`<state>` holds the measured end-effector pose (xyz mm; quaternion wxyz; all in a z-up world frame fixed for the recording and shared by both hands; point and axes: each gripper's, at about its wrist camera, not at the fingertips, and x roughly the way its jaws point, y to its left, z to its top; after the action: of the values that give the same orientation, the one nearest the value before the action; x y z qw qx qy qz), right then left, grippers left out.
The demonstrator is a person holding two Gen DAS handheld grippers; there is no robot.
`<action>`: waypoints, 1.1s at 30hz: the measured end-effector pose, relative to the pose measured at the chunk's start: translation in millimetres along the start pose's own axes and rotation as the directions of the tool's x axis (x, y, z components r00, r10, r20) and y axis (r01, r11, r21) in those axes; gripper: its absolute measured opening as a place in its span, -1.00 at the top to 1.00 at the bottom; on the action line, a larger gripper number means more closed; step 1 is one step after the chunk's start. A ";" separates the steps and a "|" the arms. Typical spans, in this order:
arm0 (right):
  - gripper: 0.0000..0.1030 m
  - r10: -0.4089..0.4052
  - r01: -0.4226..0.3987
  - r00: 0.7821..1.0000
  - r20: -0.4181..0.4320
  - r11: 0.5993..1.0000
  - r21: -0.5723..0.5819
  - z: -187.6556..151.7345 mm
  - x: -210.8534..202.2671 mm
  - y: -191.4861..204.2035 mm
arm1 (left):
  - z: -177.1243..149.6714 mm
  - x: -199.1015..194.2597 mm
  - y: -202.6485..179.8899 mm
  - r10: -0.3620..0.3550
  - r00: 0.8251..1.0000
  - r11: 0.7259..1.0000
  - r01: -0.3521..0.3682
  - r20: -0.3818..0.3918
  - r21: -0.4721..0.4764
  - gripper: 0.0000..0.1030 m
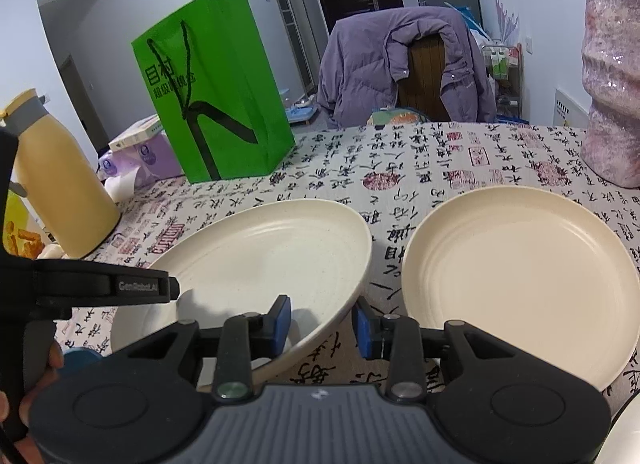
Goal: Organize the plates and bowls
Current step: 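Tilt the gripped cream plate up off the table with both grippers, then lift the cream plate higher with both grippers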
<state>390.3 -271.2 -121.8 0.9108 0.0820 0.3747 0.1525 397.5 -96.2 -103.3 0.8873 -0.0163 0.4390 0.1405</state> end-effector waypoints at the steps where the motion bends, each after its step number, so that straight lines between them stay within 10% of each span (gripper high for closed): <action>1: 0.37 0.001 -0.001 1.000 0.006 1.000 0.000 0.4 -1.3 0.2 | 0.5 -2.1 0.8 -0.004 1.000 1.000 0.004 0.005 -0.003 0.35; 33: 0.39 0.051 -0.041 0.982 0.183 0.998 -0.055 11.9 -64.7 25.6 | -6.0 -76.4 31.1 -0.054 0.988 0.997 0.062 0.148 -0.054 0.36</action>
<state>349.7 -269.4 -64.2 0.9397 0.0810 0.2826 0.1749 340.7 -85.2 -44.2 0.9200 -0.0445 0.3677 0.1282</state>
